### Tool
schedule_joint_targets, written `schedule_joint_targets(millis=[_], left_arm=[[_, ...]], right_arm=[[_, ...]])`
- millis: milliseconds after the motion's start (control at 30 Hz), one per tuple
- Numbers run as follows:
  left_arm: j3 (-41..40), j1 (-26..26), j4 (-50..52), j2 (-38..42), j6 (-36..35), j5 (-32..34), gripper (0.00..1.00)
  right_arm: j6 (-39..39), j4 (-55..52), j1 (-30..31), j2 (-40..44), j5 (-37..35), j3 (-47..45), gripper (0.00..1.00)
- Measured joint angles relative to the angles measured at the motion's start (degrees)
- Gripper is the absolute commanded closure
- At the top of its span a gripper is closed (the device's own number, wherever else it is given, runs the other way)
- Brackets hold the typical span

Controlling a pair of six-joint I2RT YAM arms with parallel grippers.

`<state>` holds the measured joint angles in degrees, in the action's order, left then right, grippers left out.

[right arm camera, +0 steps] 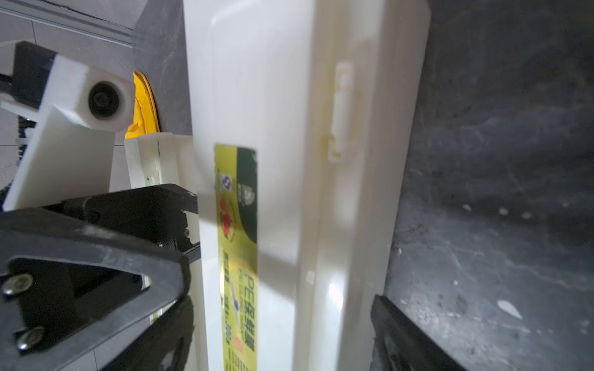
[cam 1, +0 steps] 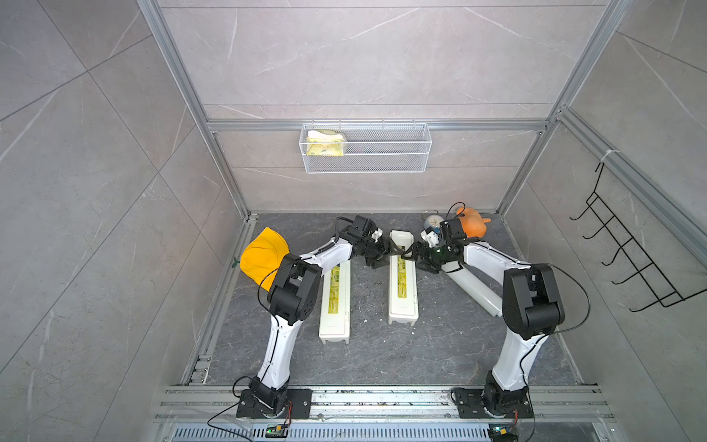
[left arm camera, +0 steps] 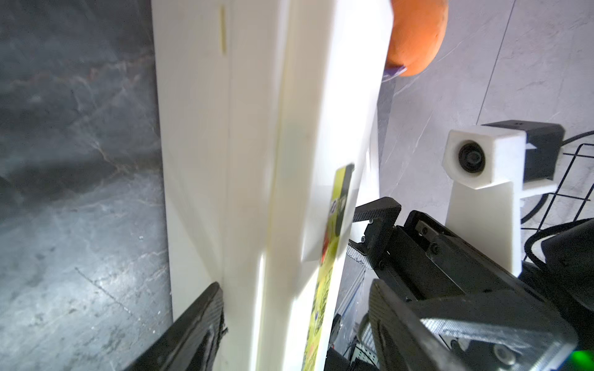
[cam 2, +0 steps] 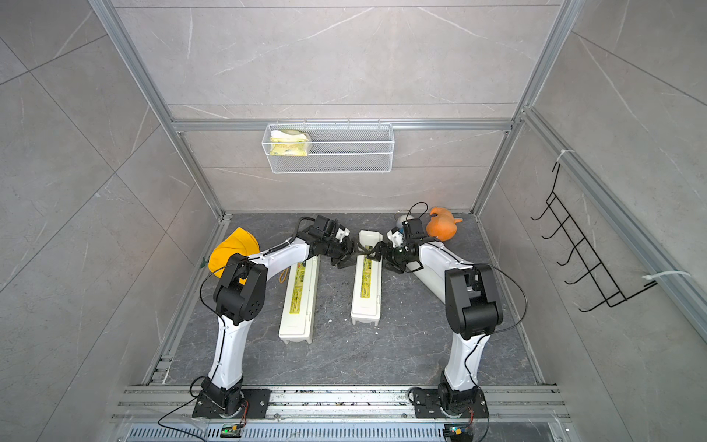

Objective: Put plastic wrap rolls into dispensers
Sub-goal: Close the lid on the plastic wrap cutting box.

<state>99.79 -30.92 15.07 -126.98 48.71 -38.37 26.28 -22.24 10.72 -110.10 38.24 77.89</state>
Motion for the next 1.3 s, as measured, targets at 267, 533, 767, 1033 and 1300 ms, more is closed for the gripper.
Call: schedule_joint_targets(millis=[267,533,767,1033,1300], left_arm=[[9.9,1.4,-0.4,-7.1,-0.5,0.2,0.33],[7.4,1.7,-6.9,-9.5,3.7,-2.8,0.44],[0.1,2.3,-20.7,-8.8,11.2,-5.0,0.48],[-1.3,2.2,-24.7,-8.7,16.2,-3.7,0.51],[-8.1,0.9,-22.6,-2.6,13.0,3.8,0.56]], right_arm=[[0.0,0.3,-0.3,-6.6,1.1,5.7,0.19],[0.9,0.7,-0.9,-7.3,1.9,5.7,0.28],[2.9,3.3,-1.5,-8.3,3.3,5.0,0.27],[4.1,4.7,-1.6,-8.7,3.3,4.8,0.27],[2.3,3.8,-1.2,-8.6,2.5,5.1,0.37]])
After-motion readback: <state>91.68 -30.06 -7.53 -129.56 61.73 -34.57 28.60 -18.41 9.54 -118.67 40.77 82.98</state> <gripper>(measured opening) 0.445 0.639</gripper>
